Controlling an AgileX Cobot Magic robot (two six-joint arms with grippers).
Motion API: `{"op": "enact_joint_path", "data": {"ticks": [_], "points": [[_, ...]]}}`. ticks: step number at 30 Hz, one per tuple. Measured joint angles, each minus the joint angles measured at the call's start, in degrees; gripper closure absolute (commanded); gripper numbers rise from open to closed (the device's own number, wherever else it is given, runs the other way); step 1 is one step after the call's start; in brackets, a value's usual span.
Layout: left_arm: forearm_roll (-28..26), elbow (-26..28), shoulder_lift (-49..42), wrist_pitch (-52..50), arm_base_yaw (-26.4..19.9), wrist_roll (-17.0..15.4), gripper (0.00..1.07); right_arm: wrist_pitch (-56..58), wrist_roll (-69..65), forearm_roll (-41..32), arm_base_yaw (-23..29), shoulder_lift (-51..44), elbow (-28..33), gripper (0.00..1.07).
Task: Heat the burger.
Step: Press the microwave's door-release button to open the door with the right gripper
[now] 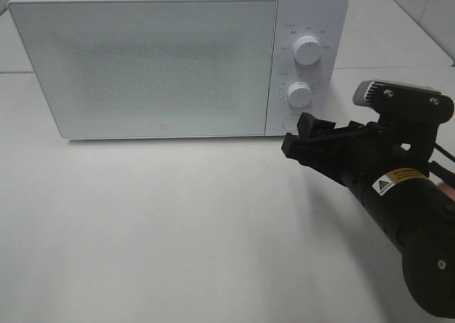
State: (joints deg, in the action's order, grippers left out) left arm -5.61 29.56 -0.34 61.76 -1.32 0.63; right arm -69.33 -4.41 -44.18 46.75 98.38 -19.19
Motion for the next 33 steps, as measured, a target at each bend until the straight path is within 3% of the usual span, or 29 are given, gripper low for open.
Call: {"op": "enact_joint_path", "data": {"ticks": [2, 4, 5, 9, 10, 12, 15, 17, 25, 33], "points": [[0.0, 0.0, 0.0, 0.0, 0.0, 0.0, 0.04, 0.0, -3.2, 0.0, 0.0, 0.0, 0.0, 0.49], [0.0, 0.0, 0.0, 0.0, 0.0, 0.0, 0.04, 0.0, -15.9, -0.1, 0.0, 0.0, 0.0, 0.63], [0.0, 0.0, 0.0, 0.0, 0.0, 0.0, 0.04, 0.0, -15.9, -0.1, 0.0, 0.0, 0.0, 0.63], [0.0, 0.0, 0.0, 0.0, 0.0, 0.0, 0.04, 0.1, -31.5, -0.1, 0.0, 0.0, 0.0, 0.83], [0.0, 0.0, 0.0, 0.0, 0.0, 0.0, 0.04, 0.1, -31.5, -0.1, 0.0, 0.0, 0.0, 0.83], [0.0, 0.0, 0.0, 0.0, 0.0, 0.0, 0.04, 0.5, -39.4, -0.1, 0.0, 0.0, 0.0, 0.93], [0.0, 0.0, 0.0, 0.0, 0.0, 0.0, 0.04, 1.0, -44.4, -0.1, 0.0, 0.0, 0.0, 0.95], [0.0, 0.0, 0.0, 0.0, 0.0, 0.0, 0.04, 1.4, -52.5, -0.1, 0.0, 0.0, 0.0, 1.05], [0.0, 0.0, 0.0, 0.0, 0.0, 0.0, 0.04, 3.7, -65.1, -0.3, 0.0, 0.0, 0.0, 1.07], [0.0, 0.0, 0.0, 0.0, 0.0, 0.0, 0.04, 5.2, -67.0, -1.6, 0.0, 0.0, -0.1, 1.07]]}}
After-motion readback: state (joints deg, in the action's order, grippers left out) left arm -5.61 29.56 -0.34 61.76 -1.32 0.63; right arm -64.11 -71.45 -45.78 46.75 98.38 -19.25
